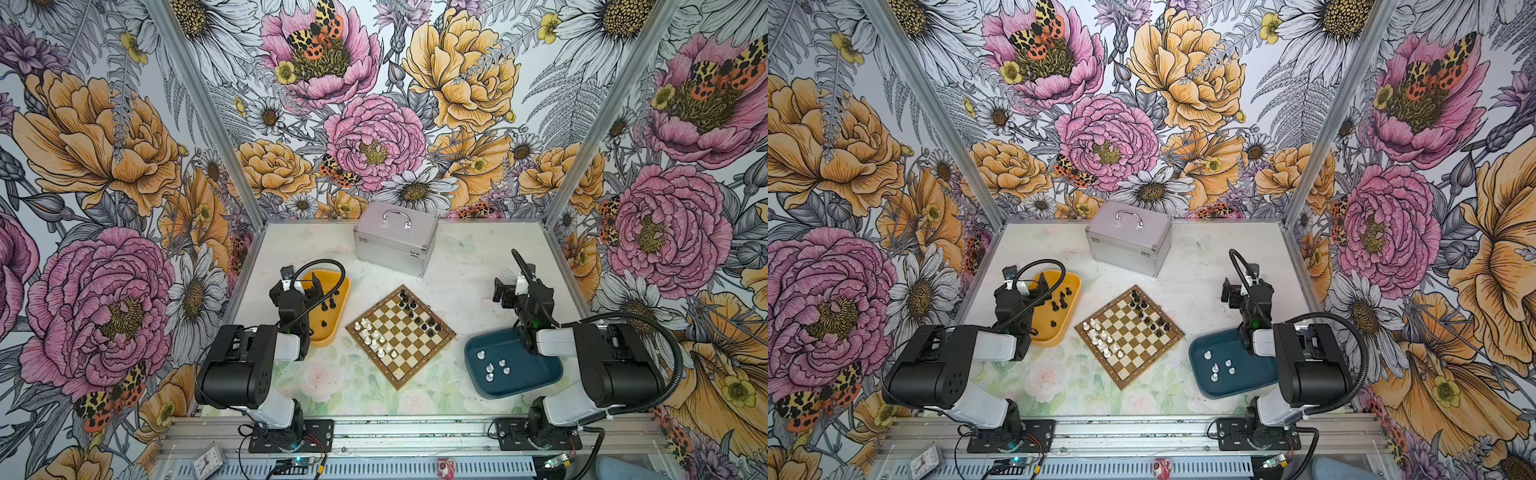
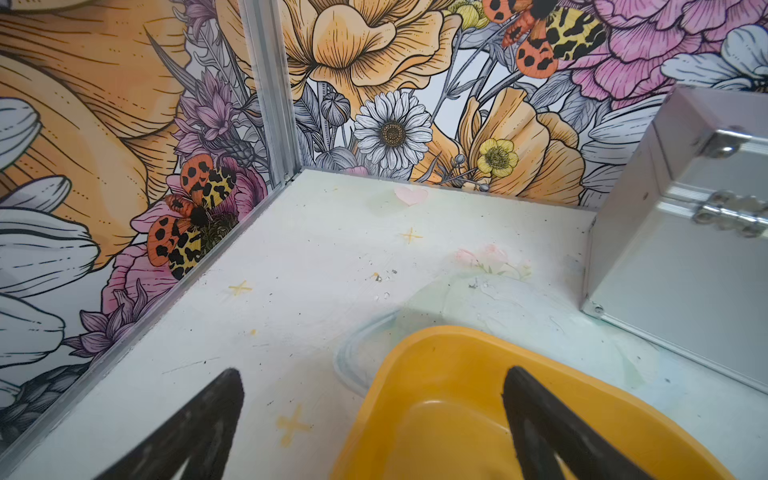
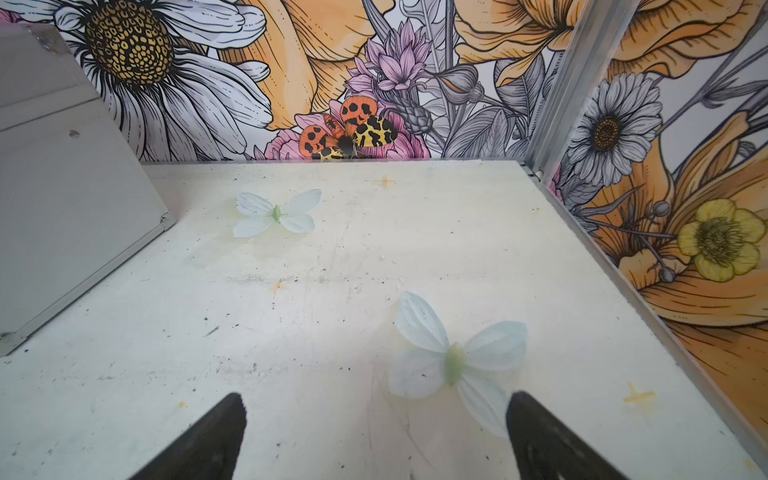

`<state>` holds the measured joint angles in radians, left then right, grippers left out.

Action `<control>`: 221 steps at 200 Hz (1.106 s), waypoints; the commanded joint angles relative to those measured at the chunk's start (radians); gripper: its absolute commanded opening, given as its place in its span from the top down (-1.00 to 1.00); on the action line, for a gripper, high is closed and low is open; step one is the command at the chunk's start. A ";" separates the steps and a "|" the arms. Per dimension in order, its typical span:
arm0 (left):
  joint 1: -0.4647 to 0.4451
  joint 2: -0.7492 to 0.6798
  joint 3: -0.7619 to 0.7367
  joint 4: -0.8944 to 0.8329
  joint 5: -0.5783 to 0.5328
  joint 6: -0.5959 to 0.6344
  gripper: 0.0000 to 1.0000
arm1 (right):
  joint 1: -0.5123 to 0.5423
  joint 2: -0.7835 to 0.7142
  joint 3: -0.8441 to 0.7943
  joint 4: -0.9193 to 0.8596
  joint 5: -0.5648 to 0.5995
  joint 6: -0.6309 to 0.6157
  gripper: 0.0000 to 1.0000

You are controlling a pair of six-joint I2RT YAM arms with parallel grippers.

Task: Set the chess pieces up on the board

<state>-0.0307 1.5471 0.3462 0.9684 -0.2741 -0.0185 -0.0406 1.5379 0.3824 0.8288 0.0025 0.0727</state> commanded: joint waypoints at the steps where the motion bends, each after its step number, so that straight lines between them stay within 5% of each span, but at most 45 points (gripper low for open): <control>1: -0.001 0.005 0.017 0.004 -0.018 0.010 -0.98 | -0.004 -0.001 0.012 0.031 -0.010 0.002 -0.99; 221: 0.024 0.004 0.028 -0.020 0.058 0.009 -0.98 | -0.006 0.001 0.020 0.019 -0.016 0.006 -0.99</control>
<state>-0.0097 1.5471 0.3519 0.9546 -0.2497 -0.0185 -0.0410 1.5379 0.3824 0.8284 0.0021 0.0727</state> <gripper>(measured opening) 0.989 0.995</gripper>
